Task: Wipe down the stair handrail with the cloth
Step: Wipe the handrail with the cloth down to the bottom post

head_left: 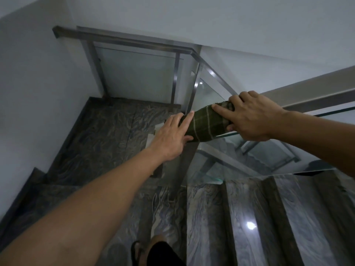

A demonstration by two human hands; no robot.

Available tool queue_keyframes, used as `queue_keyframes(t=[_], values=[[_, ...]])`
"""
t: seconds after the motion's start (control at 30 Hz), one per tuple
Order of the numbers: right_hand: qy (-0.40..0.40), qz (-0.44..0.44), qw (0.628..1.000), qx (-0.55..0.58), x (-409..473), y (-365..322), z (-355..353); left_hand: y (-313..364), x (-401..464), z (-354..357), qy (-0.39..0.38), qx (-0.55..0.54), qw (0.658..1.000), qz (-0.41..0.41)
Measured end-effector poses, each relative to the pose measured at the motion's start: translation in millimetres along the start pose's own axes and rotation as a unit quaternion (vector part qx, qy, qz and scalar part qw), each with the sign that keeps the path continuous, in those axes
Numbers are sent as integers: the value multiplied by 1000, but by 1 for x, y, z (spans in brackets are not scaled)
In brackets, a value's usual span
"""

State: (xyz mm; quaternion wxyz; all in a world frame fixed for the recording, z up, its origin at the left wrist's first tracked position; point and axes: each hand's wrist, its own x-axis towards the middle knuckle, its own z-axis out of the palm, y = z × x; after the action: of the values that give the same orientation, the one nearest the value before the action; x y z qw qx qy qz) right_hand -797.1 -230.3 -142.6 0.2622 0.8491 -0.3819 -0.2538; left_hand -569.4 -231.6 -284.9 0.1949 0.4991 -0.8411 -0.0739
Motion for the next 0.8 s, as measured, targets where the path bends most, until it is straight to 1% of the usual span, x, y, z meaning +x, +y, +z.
queue_keyframes(t=[0.23, 0.37, 0.47, 0.63, 0.8], values=[[-5, 4, 1000, 3, 26, -32, -7, -42, -19, 9, -2, 0, 1000, 17], [7, 8, 1000, 6, 40, -48, -9, -62, -29, 14, 13, -24, 999, 26], [1, 17, 1000, 12, 46, -59, -11, -70, -36, 16, 21, -46, 998, 29], [-1, 38, 999, 29, 58, -76, -13, -80, -43, 24, 38, -125, 991, 30], [-16, 77, 997, 23, 70, -97, -16, -80, -52, 37, 63, -272, 960, 11]])
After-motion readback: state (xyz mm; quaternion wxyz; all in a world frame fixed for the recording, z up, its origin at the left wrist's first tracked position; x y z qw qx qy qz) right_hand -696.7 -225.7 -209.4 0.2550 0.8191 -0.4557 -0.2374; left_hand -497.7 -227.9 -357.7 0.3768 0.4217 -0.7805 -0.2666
